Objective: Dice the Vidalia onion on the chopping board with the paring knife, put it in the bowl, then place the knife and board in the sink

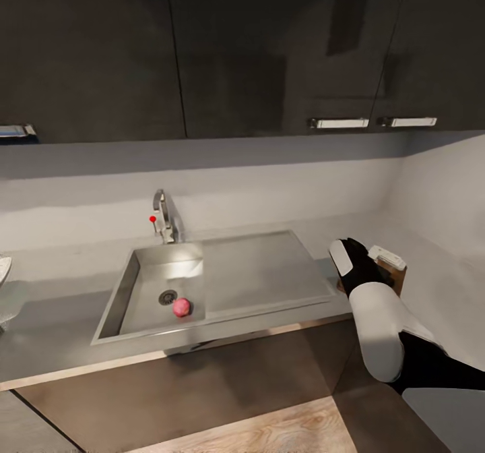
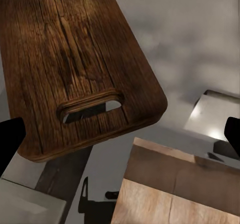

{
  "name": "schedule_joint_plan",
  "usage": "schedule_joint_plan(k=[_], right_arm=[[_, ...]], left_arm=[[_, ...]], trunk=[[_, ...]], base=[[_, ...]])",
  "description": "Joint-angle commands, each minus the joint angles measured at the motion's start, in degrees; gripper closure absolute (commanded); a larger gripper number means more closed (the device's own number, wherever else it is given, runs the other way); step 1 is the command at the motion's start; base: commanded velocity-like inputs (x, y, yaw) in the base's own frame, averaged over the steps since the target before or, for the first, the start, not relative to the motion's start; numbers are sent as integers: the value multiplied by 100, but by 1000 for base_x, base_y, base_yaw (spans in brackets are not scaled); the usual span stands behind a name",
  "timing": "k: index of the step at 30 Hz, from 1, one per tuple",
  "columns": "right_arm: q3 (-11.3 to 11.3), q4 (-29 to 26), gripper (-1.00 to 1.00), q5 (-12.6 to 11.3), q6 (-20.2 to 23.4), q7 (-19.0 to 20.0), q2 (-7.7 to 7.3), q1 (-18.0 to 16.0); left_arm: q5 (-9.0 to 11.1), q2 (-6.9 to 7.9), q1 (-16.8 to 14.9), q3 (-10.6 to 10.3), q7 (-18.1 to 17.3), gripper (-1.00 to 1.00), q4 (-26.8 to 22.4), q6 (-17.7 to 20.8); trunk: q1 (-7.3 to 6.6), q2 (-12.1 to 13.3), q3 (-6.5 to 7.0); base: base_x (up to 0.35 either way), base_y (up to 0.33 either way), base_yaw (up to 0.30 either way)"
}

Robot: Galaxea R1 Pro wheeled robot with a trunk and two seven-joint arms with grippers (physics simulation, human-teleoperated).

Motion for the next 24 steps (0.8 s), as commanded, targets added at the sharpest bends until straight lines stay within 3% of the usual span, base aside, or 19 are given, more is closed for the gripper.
schedule_joint_plan(k=[1,19,24], right_arm=[[-14,-12,-100,0,34,-14,-30,-4],[-21,-25,-100,-11,-153,-14,-160,-4],[-21,-21,-100,-22,-162,-8,-327,-4]], left_arm=[[60,2,1,-4,-2,-100,-6,4],[60,2,1,-4,-2,-100,-4,4],[60,2,1,-4,-2,-100,-4,3]], trunk=[[3,-11,-19],[3,-11,-176],[3,-11,-219]], base=[[0,0,70],[0,0,69],[0,0,69]])
